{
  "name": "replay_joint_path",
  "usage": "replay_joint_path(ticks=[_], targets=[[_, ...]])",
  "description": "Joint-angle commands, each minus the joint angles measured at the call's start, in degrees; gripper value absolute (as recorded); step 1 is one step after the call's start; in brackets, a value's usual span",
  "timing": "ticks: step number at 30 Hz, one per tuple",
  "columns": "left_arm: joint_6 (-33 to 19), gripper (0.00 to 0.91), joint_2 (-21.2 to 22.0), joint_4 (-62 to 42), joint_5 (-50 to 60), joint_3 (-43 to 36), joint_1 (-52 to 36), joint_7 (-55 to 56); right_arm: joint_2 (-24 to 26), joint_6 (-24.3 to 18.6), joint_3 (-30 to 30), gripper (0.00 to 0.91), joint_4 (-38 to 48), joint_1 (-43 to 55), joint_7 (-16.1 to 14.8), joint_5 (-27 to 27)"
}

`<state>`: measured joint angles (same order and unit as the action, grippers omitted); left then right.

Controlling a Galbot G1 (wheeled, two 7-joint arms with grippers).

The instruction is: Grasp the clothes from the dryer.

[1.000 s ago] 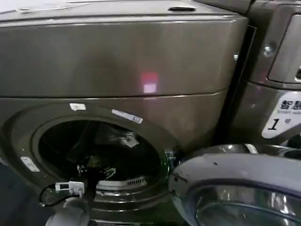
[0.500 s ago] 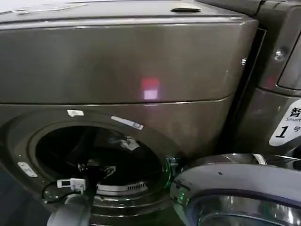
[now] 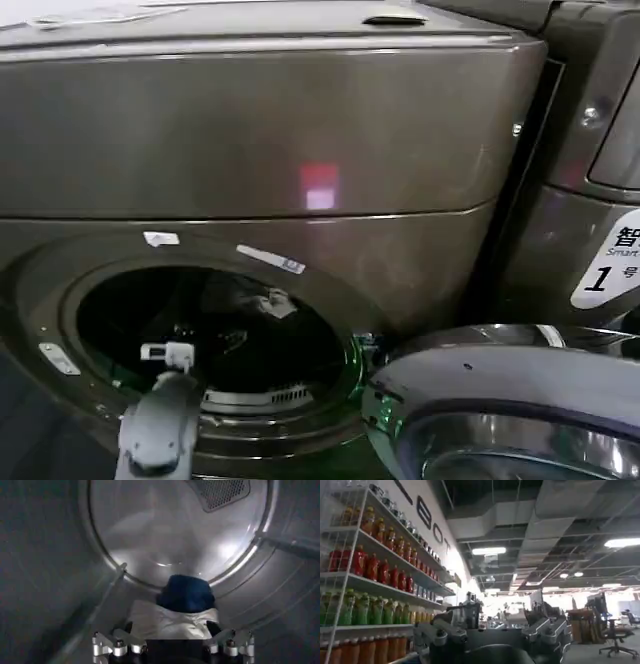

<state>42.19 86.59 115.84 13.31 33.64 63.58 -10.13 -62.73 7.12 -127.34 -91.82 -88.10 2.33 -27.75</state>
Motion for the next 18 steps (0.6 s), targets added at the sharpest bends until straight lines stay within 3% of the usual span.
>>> replay_joint_path(ticks=[1,5,8,12,13,18], targets=[[2.8,0.907,-0.3,-14.9,4.5,-0.2,-14.2,-3.4,0.1,0.0,0.0,0.907,0.1,0.1,0.0,0.0],[2.8,0.907,-0.6,-19.0,7.8,-0.5,-18.5,-7.3,0.1,-0.1,0.0,0.907,0.3,0.0,0.0,0.0],[2.8,0.907,-0.8,-21.5,17.0,-0.4,-21.4,-14.5,0.1,-0.1,0.2,0.907,0.3,0.1,0.1,0.0],[-6.3,0.907,-2.1,-23.2,32.7,-0.2,-23.1,-30.8,0.1,-0.1,0.3,0.907,0.3,0.0,0.0,0.0],[-10.6,0.907,-2.5,-24.5,37.6,-0.1,-23.8,-34.6,0.1,-0.1,0.2,0.907,0.3,-0.1,0.0,0.0],[-22.0,0.907,-4.0,-25.9,48.6,-0.1,-24.7,-44.4,0.2,-0.2,0.2,0.907,0.2,-0.3,0.1,0.0]])
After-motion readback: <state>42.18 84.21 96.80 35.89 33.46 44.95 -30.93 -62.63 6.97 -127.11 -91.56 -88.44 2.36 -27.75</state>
